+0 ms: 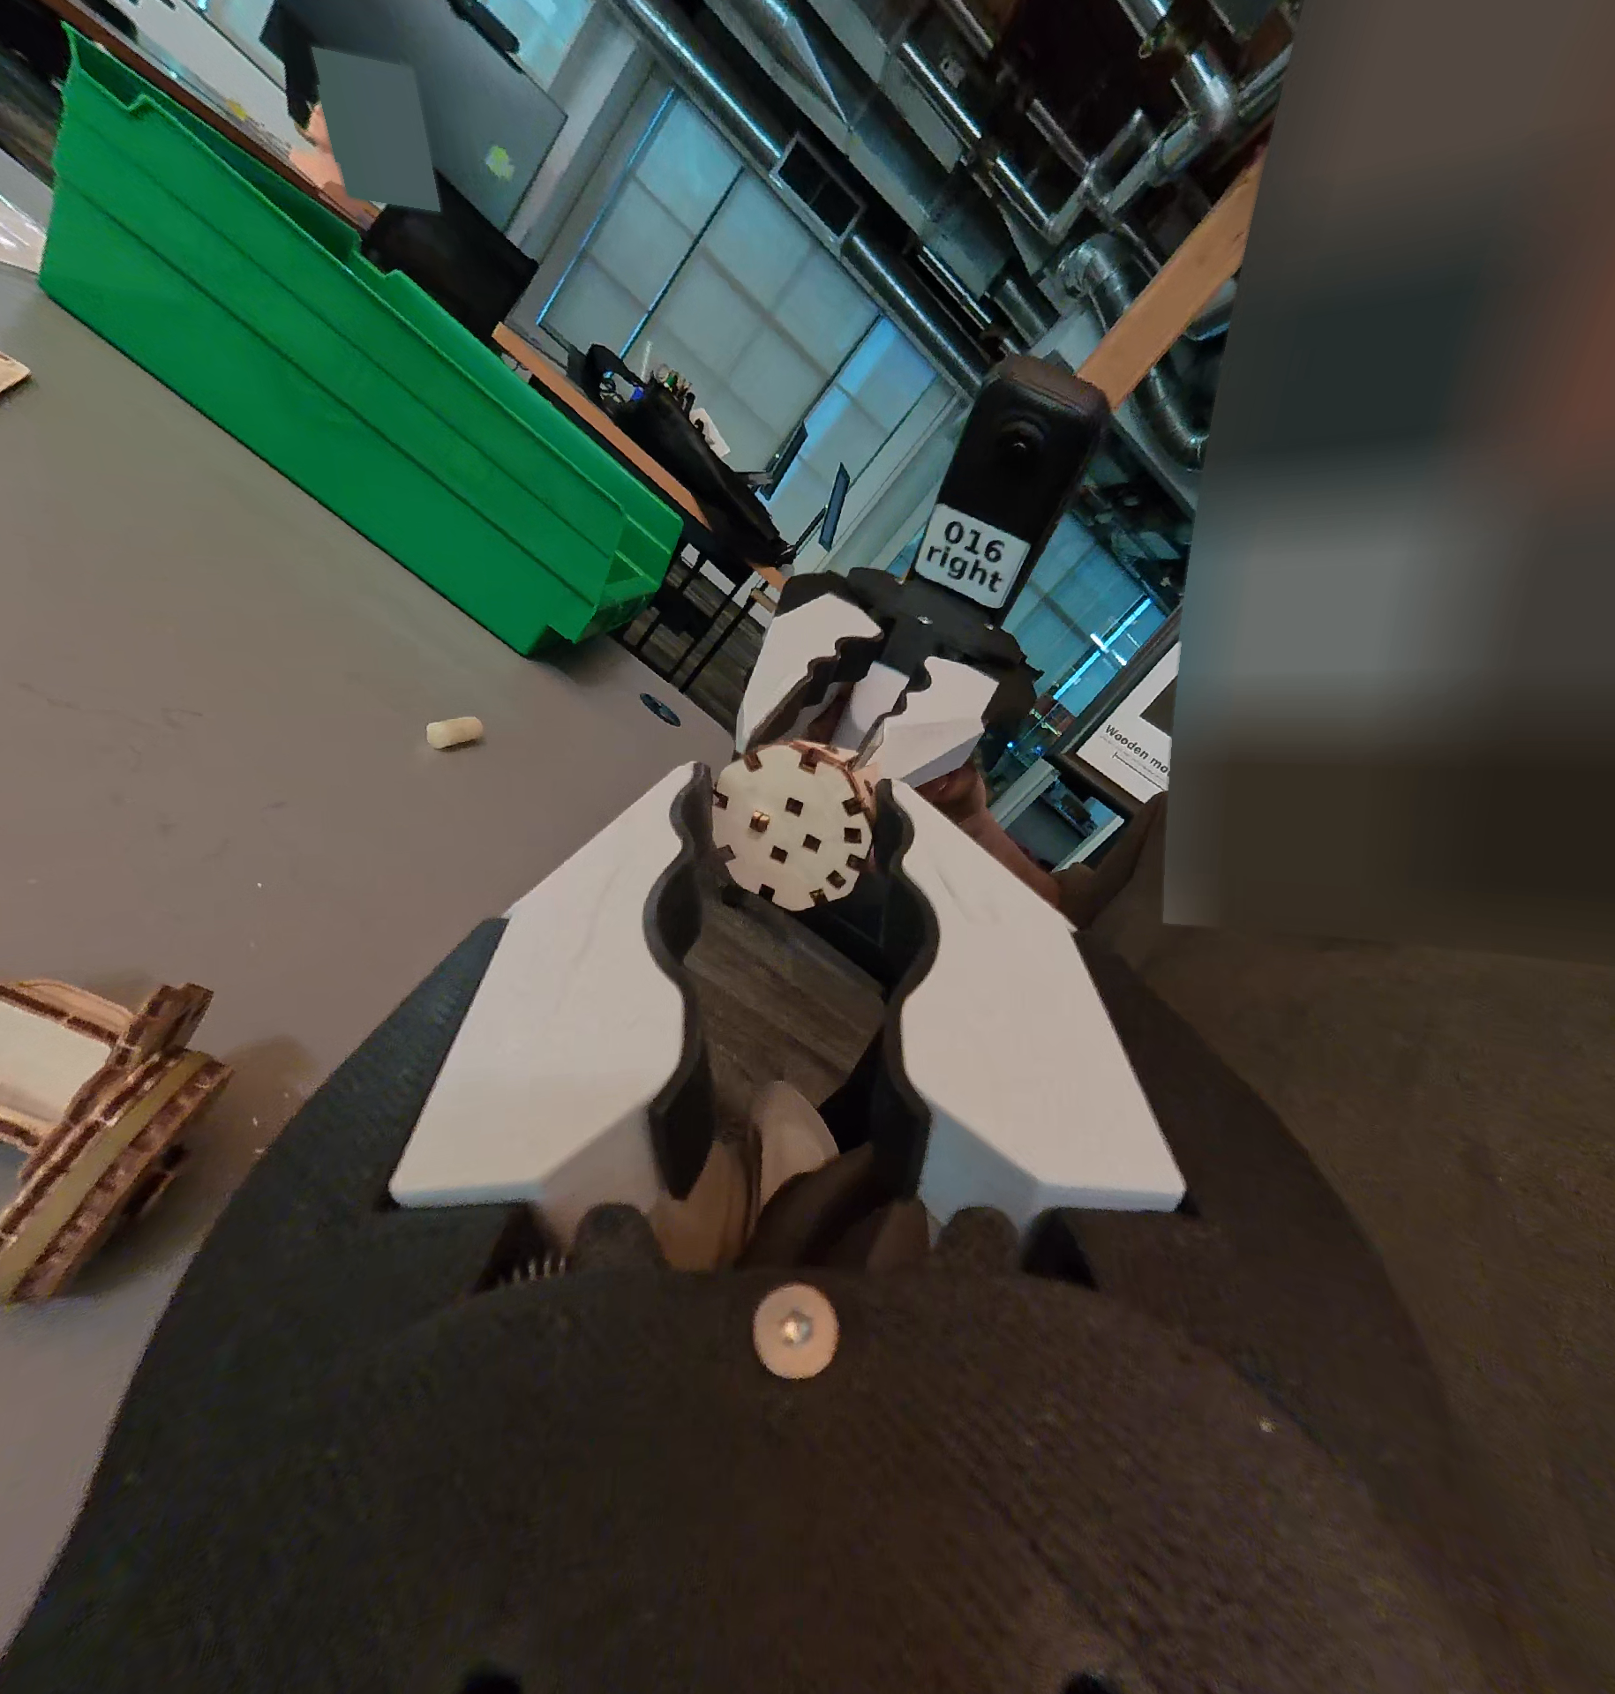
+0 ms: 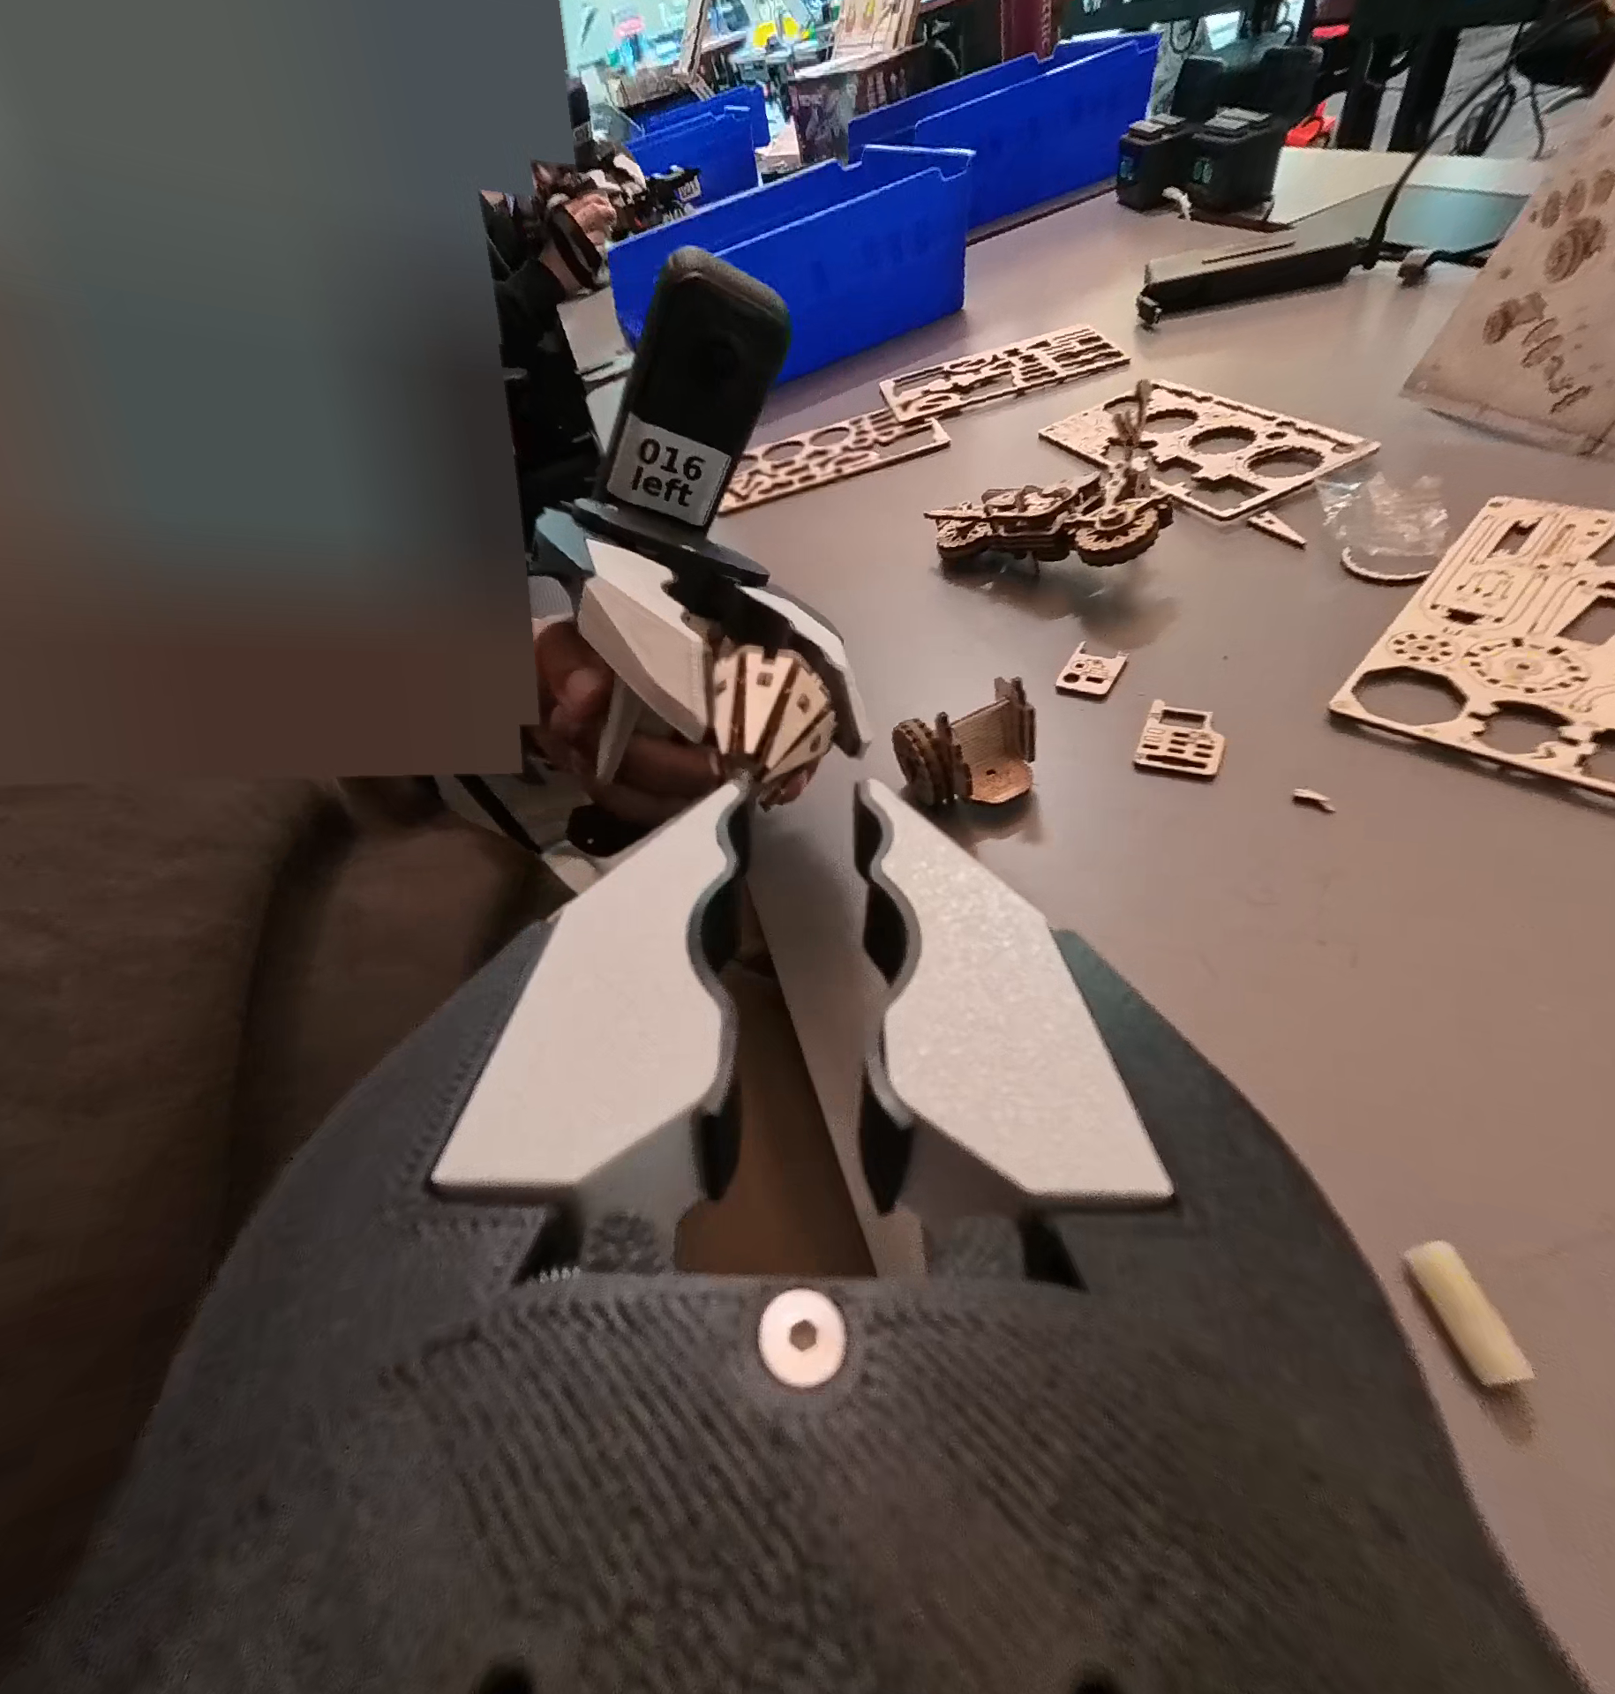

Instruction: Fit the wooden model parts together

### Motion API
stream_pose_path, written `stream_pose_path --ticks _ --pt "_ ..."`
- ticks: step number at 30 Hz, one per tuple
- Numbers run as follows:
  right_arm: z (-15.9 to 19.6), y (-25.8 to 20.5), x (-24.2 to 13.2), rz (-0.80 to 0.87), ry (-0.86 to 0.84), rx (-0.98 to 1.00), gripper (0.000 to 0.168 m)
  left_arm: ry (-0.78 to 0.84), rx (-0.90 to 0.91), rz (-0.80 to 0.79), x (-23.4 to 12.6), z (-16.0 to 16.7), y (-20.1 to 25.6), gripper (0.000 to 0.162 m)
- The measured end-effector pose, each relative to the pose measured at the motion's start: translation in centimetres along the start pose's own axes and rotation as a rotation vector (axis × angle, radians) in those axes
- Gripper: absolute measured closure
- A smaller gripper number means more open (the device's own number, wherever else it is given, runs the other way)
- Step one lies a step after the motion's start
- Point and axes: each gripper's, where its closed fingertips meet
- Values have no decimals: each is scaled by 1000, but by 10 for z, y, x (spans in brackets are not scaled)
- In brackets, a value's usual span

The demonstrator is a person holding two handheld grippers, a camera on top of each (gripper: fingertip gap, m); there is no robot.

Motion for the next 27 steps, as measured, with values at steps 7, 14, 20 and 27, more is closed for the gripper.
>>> stream_pose_path --ticks 7,14,20,27 --pt "7 2 -1 39 -75 -119 145 -67 47 -22 -2 6 -3 130" --pt "11 3 -1 53 -100 -58 148 -95 104 -35 -4 8 -5 129" --pt "11 4 -1 57 -100 -35 147 -94 103 -34 -4 8 -5 129" --pt "9 4 -1 59 -91 -24 149 -88 110 -37 -3 8 -5 129"
Point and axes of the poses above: each gripper's, where its closed fingertips meet, x out along the fingers, z out of its underside, y = z × x across the jaws, and after that the axes turned 14 degrees about y, right-handed
